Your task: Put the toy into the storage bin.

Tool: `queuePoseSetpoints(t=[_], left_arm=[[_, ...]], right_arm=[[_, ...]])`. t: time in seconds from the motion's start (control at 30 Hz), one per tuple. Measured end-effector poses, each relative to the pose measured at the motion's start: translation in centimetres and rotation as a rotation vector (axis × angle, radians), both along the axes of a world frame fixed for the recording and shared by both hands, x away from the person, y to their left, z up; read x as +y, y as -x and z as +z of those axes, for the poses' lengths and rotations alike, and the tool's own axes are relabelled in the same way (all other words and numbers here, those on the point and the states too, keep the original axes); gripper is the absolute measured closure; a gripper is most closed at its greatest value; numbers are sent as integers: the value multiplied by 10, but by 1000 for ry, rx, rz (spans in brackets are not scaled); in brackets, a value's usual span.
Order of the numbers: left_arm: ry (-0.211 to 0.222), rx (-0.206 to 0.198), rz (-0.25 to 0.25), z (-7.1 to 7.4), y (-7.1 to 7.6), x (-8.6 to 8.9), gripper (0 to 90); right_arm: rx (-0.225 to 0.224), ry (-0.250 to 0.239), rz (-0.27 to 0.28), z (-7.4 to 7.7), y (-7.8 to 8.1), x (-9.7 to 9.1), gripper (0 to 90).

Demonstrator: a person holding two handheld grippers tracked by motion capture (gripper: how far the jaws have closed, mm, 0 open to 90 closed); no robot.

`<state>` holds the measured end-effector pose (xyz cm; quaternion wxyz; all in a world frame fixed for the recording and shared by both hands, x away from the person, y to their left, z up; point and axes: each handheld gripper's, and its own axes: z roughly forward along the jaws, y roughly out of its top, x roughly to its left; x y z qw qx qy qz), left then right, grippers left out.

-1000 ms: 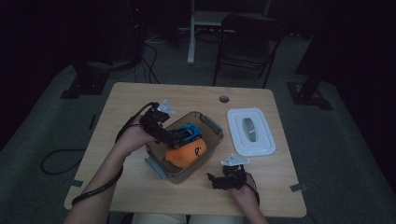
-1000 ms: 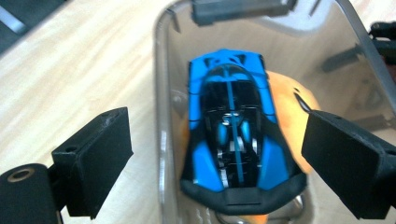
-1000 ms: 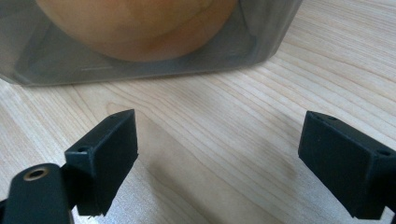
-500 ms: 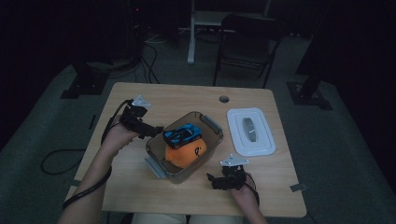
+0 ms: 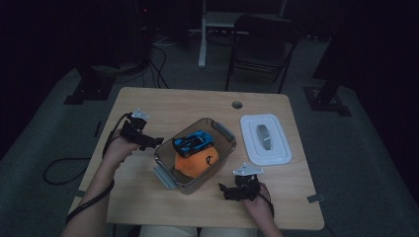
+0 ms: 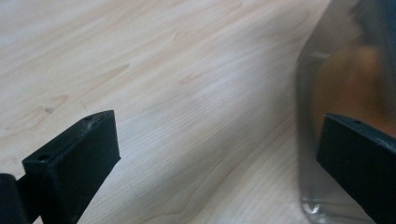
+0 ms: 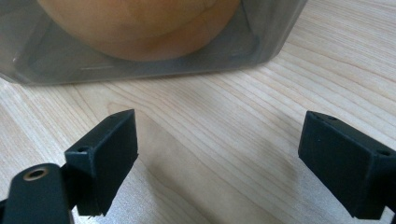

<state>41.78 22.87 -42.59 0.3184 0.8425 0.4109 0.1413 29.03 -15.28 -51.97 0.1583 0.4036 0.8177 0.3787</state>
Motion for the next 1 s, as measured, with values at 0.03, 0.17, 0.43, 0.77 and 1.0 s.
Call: queuePoseSetpoints(t=[0.03, 0.17, 0.43, 0.77, 1.0], left_arm=[[-7, 6, 7, -4, -1, 1, 3], [44, 38, 13, -19, -5, 4, 3], [-1, 55, 23, -37, -8, 1, 4], [2, 94, -10, -57, -8, -11, 4], [7, 97, -3, -60, -1, -10, 4]], right_arm=[[0, -2, 0, 0, 0, 0, 116], [-1, -9, -1, 1, 0, 0, 116], [-15, -31, -3, 8, -3, 3, 116], [-22, -29, -18, 10, -10, 12, 116], [-15, -34, -42, 11, -18, 9, 116]])
